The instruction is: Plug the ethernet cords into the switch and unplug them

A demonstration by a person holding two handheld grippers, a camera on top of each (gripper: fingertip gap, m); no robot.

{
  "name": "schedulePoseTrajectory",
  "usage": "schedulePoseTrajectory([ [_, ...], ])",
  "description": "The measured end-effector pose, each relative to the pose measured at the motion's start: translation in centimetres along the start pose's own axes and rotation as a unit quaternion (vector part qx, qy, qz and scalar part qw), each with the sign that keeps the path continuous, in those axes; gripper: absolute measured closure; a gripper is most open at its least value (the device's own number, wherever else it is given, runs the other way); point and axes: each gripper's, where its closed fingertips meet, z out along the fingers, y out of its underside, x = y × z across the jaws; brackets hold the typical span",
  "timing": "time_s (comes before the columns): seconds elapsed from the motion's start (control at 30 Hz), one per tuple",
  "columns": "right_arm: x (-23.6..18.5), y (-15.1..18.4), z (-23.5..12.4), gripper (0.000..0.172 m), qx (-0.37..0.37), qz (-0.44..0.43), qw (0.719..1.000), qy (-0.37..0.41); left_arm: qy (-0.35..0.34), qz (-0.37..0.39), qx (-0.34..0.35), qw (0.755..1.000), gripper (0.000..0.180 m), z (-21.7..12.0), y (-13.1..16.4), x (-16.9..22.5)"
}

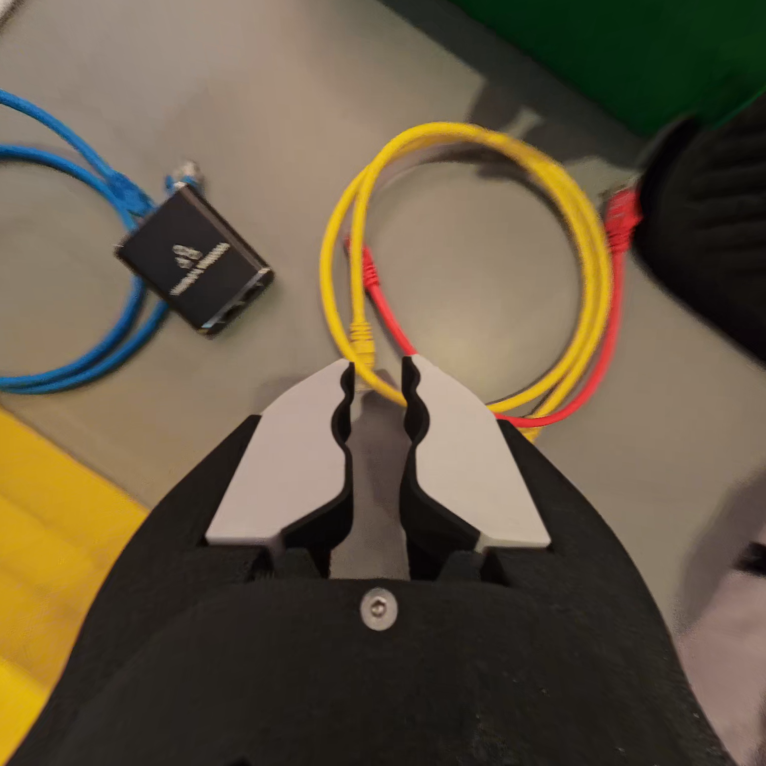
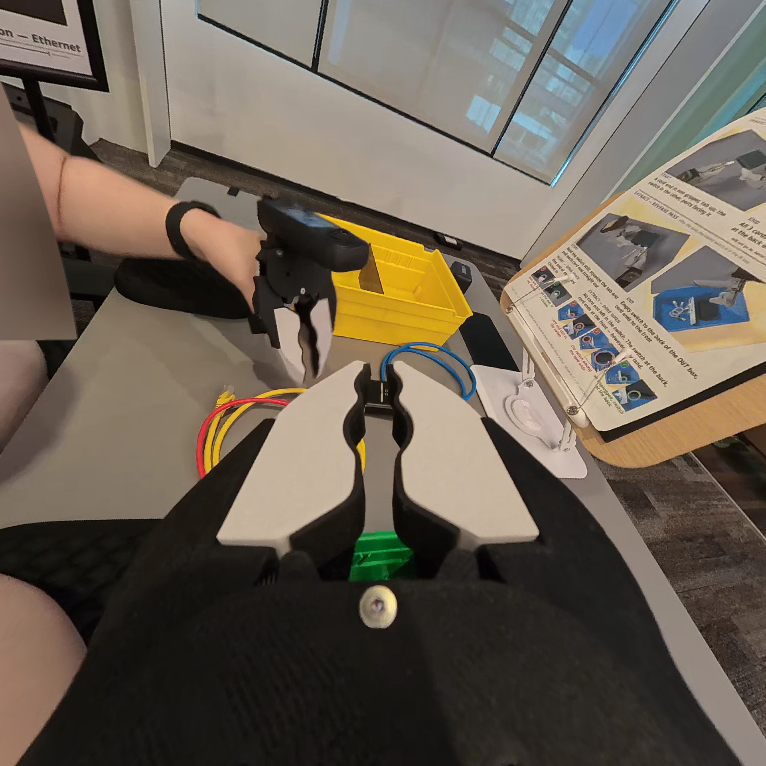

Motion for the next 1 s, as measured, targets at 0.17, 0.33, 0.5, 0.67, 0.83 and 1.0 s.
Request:
schedulePoseTrajectory([
  [0.17,0.2,0.0,-0.4,0.163,0.012,0.008,1.0,-0.001,0.102,-0.066,0.025,0.992,0.172,1.1,-0.5,3.6],
  [0.33,0.2,0.6,-0.2,0.163,-0.009,0.013,1.0,0.002,0.022,-0.064,-0.005,0.998,0.157,1.7,0.5,2.5],
  [0.5,0.3,0.7,0.7,0.163,-0.028,0.01,1.0,0.003,0.041,-0.078,-0.012,0.996,0.153,2.6,0.9,3.1],
  [0.67,0.1,1.1,2.1,0.163,-0.069,0.003,0.998,0.0,0.015,-0.063,-0.017,0.998,0.155,3.5,1.1,3.3],
  [0.83,-0.3,0.3,3.7,0.163,-0.076,-0.02,0.997,-0.004,0.004,-0.057,-0.033,0.998,0.154,3.6,1.4,3.4],
  [1.0,-0.1,0.6,4.9,0.163,-0.089,-0.019,0.996,-0.008,-0.002,-0.064,-0.053,0.997,0.154,3.9,1.9,2.8],
])
